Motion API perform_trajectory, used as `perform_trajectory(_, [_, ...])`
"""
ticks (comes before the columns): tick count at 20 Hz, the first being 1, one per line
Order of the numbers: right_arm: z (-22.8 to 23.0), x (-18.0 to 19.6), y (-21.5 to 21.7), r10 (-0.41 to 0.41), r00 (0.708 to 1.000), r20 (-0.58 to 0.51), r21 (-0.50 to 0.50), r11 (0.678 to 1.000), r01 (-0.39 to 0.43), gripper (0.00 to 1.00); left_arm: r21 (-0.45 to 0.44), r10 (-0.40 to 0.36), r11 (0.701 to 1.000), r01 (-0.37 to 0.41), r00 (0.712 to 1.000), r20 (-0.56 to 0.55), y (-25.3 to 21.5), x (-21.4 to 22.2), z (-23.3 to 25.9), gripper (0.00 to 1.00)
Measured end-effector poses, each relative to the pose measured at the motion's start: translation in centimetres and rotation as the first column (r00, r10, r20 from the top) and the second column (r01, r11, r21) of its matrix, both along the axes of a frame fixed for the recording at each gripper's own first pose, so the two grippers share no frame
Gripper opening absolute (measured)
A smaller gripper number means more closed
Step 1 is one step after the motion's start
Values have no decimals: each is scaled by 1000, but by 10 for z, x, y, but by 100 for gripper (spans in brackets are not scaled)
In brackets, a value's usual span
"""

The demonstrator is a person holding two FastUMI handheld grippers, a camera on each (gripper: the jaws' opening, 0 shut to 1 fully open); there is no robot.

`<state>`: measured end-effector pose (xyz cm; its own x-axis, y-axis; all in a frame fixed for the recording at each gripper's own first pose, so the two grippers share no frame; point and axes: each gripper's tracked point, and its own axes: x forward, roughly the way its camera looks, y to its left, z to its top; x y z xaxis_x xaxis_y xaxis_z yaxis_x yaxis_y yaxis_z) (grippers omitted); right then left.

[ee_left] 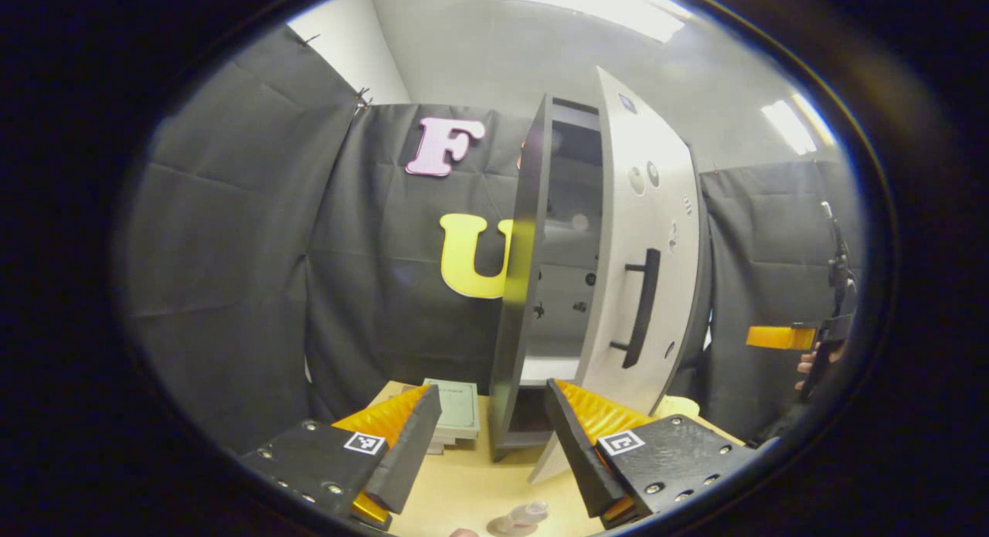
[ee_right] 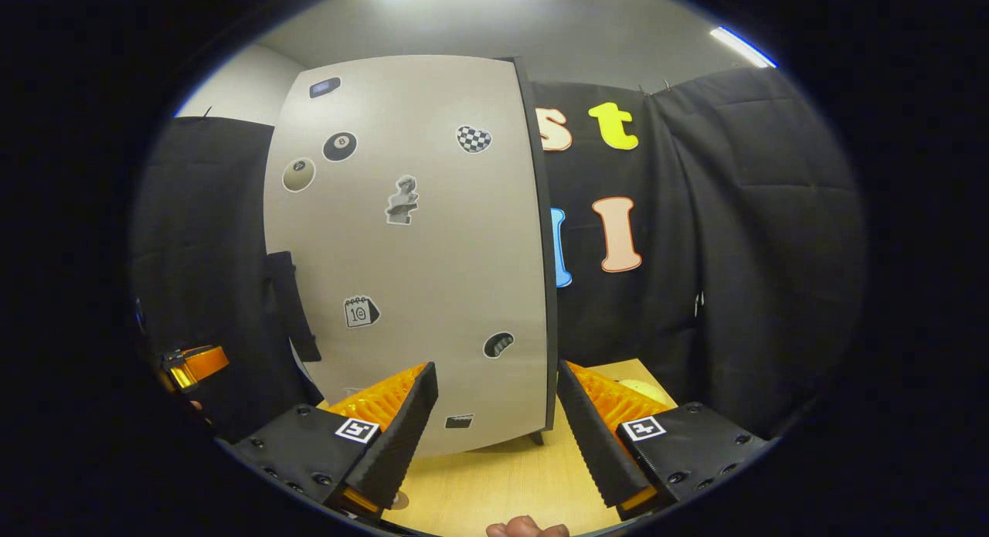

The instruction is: Open the cabinet door with the right hand, grasp the bottle in the cabinet with the left hand and place it on the coaster, then close the cabinet door with the right hand.

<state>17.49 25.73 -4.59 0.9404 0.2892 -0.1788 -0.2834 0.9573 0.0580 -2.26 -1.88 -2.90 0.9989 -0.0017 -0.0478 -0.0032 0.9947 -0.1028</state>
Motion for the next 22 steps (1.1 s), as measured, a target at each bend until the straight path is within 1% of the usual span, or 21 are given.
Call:
perform_trajectory(3, [3,5,-16,20,1000,8,-16,1000,-20,98,23,-21,1000,21,1000,8,-26,9,10,82])
perform_trajectory(4, [6,7,-21,26,1000,13,-9,1000,-26,98,20,-24,1000,24,1000,9,-33,12,13,84])
perform_trajectory(5, [9,9,-24,32,999,18,3,999,-32,98,15,-26,1000,26,1000,11,-41,16,17,82])
perform_trajectory(6, [11,11,-28,38,999,25,14,999,-39,98,11,-20,1000,20,1000,14,-47,19,21,84])
perform_trajectory(8, [12,15,-40,32,998,47,17,999,-32,98,13,-5,1000,5,1000,26,-59,19,26,82])
perform_trajectory(9, [13,17,-46,28,997,71,22,999,-29,98,11,-5,1000,5,1000,31,-66,24,27,84])
perform_trajectory(10, [12,17,-48,30,996,85,30,999,-33,98,14,-3,1000,3,999,32,-74,25,25,84])
perform_trajectory(11, [6,15,-47,52,996,78,31,998,-54,98,16,5,1000,-5,999,35,-80,25,23,82])
perform_trajectory(12, [0,12,-45,80,994,71,33,996,-83,98,18,12,1000,-13,999,49,-87,23,24,84])
perform_trajectory(13, [-2,9,-45,105,992,73,33,994,-107,98,17,32,999,-33,997,76,-89,21,27,82])
perform_trajectory(14, [-5,6,-47,123,989,80,27,992,-126,98,10,51,999,-52,994,93,-92,19,29,82])
perform_trajectory(17, [-15,-3,-53,155,986,69,6,988,-155,98,-47,68,997,-62,989,129,-111,2,35,82])
perform_trajectory(18, [-17,-5,-56,160,985,69,8,987,-161,98,-41,73,997,-69,988,132,-114,-2,38,82])
perform_trajectory(20, [-21,-7,-61,154,986,67,39,987,-156,98,12,119,993,-121,984,131,-108,-17,39,82])
perform_trajectory(21, [-26,-9,-58,158,986,53,63,985,-161,98,13,127,991,-130,983,130,-108,-19,39,82])
perform_trajectory(22, [-32,-9,-54,165,986,36,81,983,-168,98,1,116,993,-117,985,127,-112,-21,38,82])
